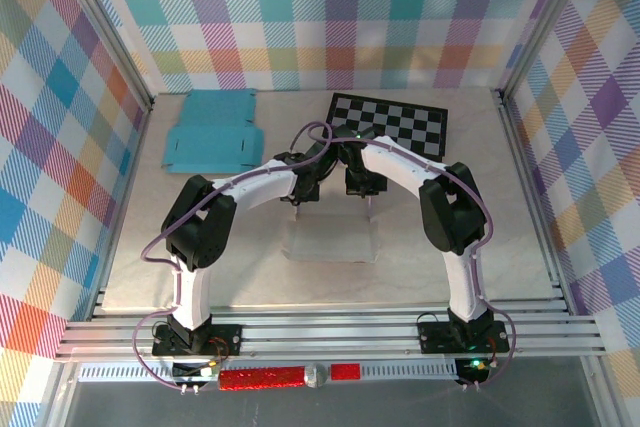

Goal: Fold the paper box

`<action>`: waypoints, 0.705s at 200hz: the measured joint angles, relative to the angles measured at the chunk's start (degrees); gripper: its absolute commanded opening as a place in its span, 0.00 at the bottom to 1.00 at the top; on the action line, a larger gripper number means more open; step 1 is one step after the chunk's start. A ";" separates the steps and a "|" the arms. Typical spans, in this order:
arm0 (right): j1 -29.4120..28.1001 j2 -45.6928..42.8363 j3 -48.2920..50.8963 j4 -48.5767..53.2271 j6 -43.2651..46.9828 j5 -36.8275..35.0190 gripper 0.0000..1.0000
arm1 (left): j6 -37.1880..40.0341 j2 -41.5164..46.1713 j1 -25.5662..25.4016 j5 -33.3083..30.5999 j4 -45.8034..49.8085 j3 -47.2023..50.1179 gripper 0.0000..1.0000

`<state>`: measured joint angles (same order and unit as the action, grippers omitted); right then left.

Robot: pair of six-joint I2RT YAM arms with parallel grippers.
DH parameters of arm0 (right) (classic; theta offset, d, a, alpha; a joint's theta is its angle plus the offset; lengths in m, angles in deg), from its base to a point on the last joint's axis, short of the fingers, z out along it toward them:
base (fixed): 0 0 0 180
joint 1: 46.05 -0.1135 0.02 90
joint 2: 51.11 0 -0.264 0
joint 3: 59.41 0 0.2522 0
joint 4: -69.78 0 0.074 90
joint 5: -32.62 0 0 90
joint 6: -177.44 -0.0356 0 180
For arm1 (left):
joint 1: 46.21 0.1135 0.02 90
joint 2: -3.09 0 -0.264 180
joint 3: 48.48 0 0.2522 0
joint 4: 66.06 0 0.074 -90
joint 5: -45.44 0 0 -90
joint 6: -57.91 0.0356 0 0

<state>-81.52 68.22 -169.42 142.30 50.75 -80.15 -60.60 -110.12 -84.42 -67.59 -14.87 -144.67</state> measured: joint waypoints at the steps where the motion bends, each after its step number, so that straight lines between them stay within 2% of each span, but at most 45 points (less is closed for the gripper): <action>1: 0.00 0.00 0.00 0.02 0.00 -0.02 0.00 | -0.02 0.02 0.00 0.00 0.07 -0.02 0.36; 24: 0.26 0.11 -0.17 0.61 -0.11 0.39 0.00 | -2.12 0.26 0.02 0.81 1.22 -1.05 0.51; 39: 0.52 0.52 -0.59 1.18 -0.42 0.59 0.00 | -2.75 1.42 0.02 2.43 1.70 -1.53 0.55; 107: 1.44 2.58 -3.65 6.51 -5.33 2.32 0.00 | -5.18 10.62 0.90 8.44 4.83 -2.84 0.54; 141: 1.95 3.23 -3.74 10.88 -11.65 6.88 0.00 | -5.64 16.79 4.76 9.75 7.17 -2.84 0.52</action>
<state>-79.57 71.46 -173.16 153.19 39.10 -73.26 -66.24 -93.33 -79.66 -57.84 -7.70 -147.51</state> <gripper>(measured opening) 0.060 0.529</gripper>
